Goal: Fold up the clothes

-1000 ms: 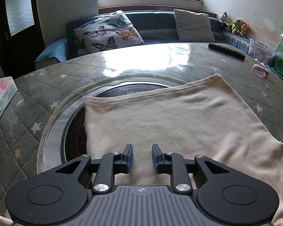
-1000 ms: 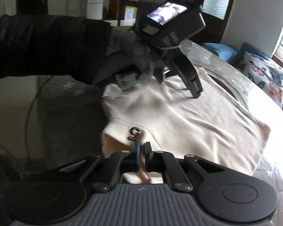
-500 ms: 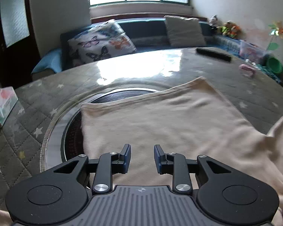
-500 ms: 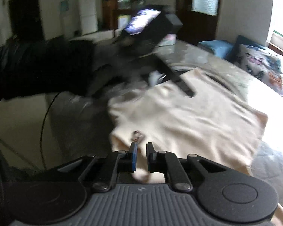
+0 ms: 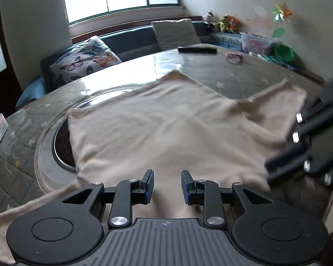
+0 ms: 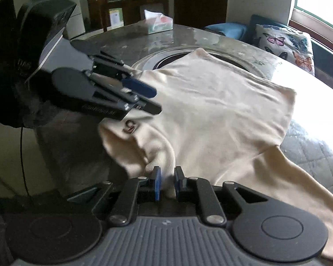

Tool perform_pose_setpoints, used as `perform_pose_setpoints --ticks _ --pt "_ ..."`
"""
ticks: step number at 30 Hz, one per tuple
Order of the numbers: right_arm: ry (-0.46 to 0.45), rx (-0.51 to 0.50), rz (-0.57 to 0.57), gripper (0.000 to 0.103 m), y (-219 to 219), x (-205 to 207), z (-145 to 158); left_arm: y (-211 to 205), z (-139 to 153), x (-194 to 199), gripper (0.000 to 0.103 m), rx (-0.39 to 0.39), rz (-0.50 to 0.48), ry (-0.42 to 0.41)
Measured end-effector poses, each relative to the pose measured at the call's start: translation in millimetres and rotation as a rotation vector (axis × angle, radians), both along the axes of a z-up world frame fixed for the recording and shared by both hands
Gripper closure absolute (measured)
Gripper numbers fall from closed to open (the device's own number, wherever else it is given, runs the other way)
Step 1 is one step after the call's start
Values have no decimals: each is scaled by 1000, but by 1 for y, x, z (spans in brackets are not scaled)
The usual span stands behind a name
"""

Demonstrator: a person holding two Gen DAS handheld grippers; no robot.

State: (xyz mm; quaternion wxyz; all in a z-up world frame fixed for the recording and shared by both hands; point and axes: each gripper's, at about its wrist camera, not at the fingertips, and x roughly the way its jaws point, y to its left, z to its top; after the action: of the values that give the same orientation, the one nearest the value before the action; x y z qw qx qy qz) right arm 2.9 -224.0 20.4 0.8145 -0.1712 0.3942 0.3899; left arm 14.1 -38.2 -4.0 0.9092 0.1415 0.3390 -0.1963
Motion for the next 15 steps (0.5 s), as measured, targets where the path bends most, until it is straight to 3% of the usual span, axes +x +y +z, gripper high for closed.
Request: perform_pose_setpoints --ticks 7,12,15 --pt "-43 63 -70 85 -7 7 12 5 -4 -20 73 9 -4 -16" --pt "18 76 -144 85 -18 12 -5 7 1 -20 73 4 -1 -8" --pt "29 125 -163 82 -33 7 0 -8 4 -16 70 -14 -30 -15"
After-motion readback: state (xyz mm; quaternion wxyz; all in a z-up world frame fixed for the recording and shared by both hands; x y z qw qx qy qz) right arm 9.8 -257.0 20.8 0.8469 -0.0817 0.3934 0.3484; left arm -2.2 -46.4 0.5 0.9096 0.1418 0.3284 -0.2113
